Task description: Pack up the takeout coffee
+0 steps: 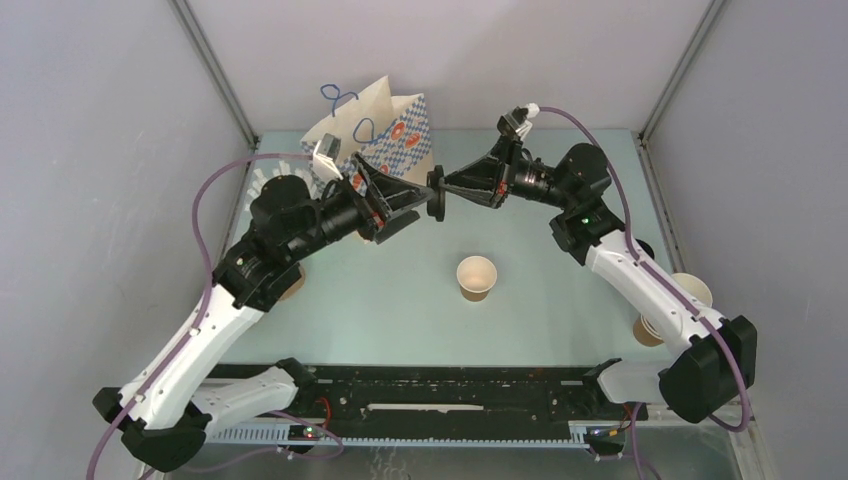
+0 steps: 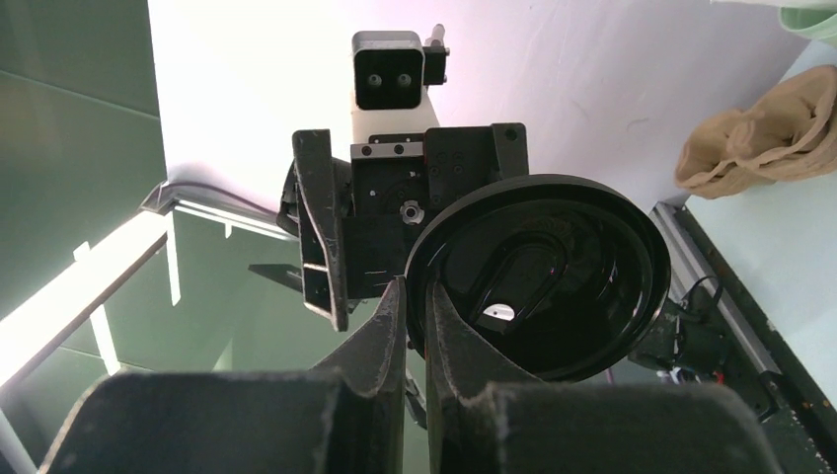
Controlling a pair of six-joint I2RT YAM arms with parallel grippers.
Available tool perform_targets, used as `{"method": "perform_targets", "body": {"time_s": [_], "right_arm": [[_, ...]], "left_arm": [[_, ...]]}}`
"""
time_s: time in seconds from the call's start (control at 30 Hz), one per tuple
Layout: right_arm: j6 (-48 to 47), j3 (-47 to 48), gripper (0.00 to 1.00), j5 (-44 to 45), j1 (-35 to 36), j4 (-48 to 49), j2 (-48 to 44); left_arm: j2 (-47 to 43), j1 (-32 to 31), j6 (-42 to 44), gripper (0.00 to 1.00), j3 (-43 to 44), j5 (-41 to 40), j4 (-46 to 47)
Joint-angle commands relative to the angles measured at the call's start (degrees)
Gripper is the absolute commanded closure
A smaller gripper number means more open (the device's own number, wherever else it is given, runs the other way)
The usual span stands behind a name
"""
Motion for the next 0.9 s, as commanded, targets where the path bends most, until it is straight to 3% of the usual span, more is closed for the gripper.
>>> {"method": "perform_targets", "body": {"time_s": [0.0, 0.4, 0.87], "right_arm": [[1.77, 0.63, 0.87, -1.30, 0.88, 2.67, -2.75], [2.79, 0.63, 0.87, -2.35, 2.20, 2.74, -4.39], [1.35, 0.63, 0.87, -1.99, 4.17, 0.77, -5.83]], "left_arm": [[-0.32, -1.52, -3.26, 0.00, -1.20, -2.27, 4.98], [-1.30, -2.29, -6.96, 0.00, -4.53, -2.26, 10.91], [-2.23, -4.45, -8.00, 0.01, -5.07, -4.12, 11.04]]}}
